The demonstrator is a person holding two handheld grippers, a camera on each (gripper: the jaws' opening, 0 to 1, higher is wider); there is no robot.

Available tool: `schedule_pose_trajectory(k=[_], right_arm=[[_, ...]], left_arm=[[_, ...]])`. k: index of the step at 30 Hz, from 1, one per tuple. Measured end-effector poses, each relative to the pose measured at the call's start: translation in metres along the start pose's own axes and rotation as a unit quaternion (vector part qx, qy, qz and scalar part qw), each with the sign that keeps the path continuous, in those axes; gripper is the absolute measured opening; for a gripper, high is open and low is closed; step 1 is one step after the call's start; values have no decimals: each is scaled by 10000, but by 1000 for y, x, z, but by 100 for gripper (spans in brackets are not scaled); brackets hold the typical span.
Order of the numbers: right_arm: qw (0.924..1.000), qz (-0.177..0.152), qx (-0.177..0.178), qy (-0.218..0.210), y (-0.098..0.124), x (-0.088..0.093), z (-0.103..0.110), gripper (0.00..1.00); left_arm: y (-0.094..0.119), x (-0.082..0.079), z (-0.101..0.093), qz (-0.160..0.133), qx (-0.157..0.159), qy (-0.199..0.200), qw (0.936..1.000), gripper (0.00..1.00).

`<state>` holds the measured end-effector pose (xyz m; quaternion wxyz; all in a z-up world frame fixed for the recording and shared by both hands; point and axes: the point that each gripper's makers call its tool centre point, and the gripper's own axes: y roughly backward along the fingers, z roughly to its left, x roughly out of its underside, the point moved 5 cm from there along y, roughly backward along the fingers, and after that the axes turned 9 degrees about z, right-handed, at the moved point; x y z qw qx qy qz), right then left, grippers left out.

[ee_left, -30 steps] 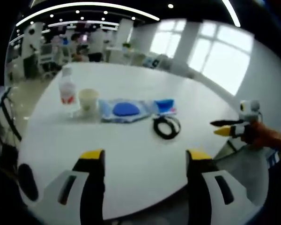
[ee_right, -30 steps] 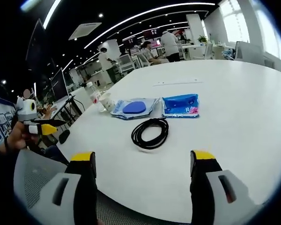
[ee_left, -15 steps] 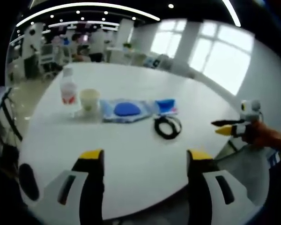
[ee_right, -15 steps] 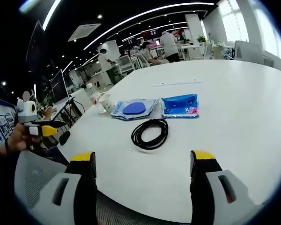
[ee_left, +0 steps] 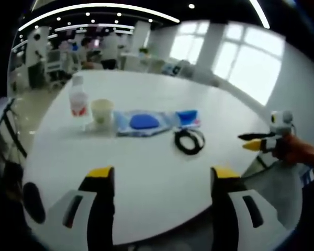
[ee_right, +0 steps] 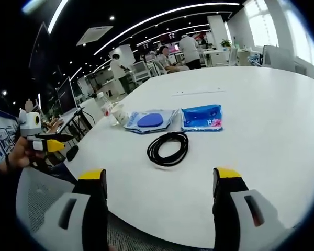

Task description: Arrange the tabletop items into an orderly group along one side of the table until the central work area is clear of visible clutter.

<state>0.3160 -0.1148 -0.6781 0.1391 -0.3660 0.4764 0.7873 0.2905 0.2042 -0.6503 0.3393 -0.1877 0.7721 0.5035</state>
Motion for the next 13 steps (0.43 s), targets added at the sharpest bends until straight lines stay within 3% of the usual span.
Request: schedule_pose_trajectory(k=[13], right_arm=[[10000, 2, -22, -14, 0, 0, 0, 83]], left_arm=[[1, 1, 3, 5, -99, 40, 9999, 72]])
